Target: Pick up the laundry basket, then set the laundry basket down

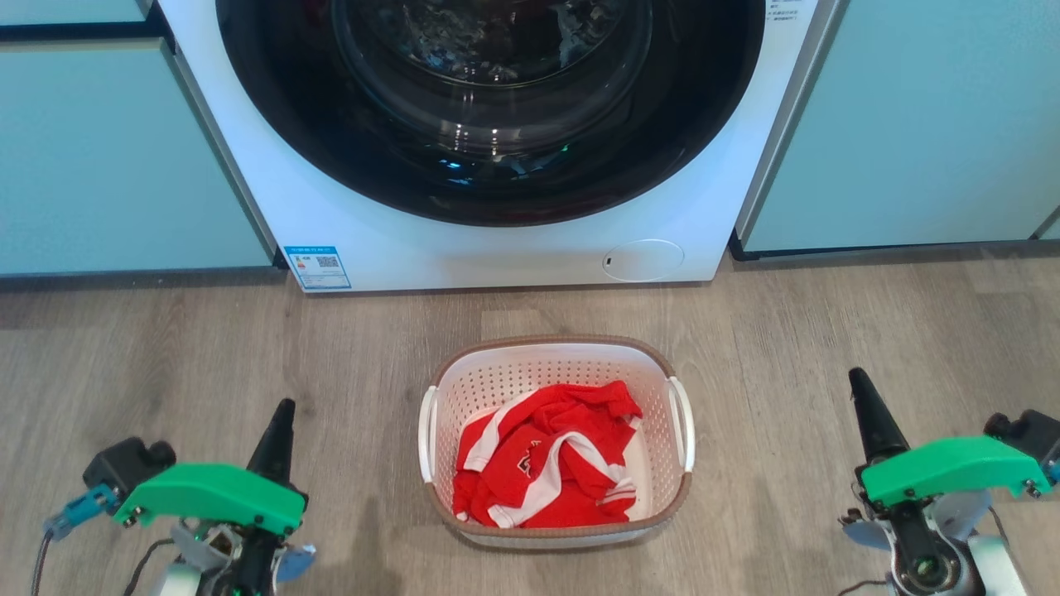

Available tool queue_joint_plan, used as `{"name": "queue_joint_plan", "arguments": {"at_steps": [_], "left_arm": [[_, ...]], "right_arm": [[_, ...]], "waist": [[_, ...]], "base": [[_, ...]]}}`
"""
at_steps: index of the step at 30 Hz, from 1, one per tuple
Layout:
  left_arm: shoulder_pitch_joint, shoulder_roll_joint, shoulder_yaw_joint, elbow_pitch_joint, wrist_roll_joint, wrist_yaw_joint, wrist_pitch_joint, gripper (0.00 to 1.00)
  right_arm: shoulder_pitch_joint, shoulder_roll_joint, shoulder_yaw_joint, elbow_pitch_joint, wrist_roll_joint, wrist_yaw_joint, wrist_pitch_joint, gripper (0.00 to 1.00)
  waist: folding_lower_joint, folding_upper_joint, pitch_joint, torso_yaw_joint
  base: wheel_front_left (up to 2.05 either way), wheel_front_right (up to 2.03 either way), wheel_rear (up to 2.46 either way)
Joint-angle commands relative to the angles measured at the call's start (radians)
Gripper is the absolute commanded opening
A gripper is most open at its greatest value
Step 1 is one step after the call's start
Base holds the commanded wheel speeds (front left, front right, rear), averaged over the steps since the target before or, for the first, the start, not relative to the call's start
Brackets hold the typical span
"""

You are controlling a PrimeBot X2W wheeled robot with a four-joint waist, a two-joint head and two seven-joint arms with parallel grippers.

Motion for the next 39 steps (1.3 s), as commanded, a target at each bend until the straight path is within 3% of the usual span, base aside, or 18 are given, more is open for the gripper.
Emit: {"name": "queue_joint_plan", "arguments": {"at_steps": [1, 39], "left_arm": [[-0.055, 0.0, 0.044, -0.023, -0.029, -0.015, 0.006, 0.0], [-0.089, -0.07, 0.201, 0.043, -0.391, -0.147, 0.083, 0.0]], "right_arm": [[-0.051, -0.017, 0.005, -0.028, 0.033, -0.003, 0.006, 0.0], [-0.068, -0.018, -0.033, 0.015, 0.45, -0.004, 0.074, 0.0]], "waist": [[0.0, 0.0001, -0.001, 0.0], [0.0, 0.0001, -0.015, 0.005]], "base": [[0.0, 0.0, 0.0], [0.0, 0.0, 0.0]]}}
